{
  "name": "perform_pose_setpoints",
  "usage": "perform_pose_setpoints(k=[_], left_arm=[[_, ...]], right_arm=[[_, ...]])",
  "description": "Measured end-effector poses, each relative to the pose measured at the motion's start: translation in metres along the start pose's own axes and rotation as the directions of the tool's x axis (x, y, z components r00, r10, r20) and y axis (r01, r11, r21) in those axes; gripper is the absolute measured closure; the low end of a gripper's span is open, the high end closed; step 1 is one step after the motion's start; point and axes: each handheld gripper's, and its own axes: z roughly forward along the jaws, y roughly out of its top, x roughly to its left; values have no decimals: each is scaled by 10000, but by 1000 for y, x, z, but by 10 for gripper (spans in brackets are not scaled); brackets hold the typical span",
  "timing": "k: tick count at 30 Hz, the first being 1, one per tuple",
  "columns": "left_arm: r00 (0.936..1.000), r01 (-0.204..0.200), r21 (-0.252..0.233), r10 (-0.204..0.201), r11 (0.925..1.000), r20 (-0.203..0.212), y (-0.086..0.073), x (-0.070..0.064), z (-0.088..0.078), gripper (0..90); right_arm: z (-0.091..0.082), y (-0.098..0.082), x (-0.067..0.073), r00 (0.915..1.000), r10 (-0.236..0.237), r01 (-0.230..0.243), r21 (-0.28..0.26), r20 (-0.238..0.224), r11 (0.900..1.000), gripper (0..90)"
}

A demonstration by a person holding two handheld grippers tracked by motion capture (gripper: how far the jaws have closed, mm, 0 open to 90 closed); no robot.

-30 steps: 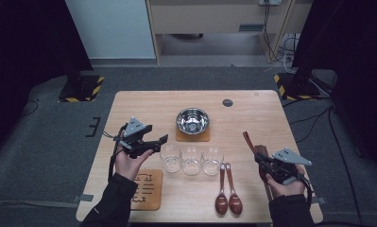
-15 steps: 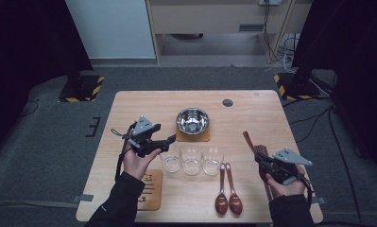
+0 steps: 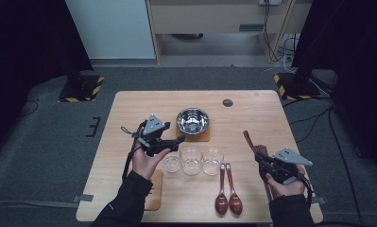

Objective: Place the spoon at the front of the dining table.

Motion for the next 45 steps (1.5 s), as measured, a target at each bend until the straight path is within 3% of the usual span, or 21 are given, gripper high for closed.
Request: perform_pose_setpoints(k=[21, 45], left_arm=[[9975, -263, -58, 266, 9996, 660, 12, -31, 26, 247], [9923, -275, -139, 290, 9995, 1200, 18, -50, 47, 265]], right_arm=[[-1, 2, 1, 9999, -50, 48, -159, -110, 9999, 822], [-1, 3, 3, 9997, -82, 75, -284, -251, 9996, 822]])
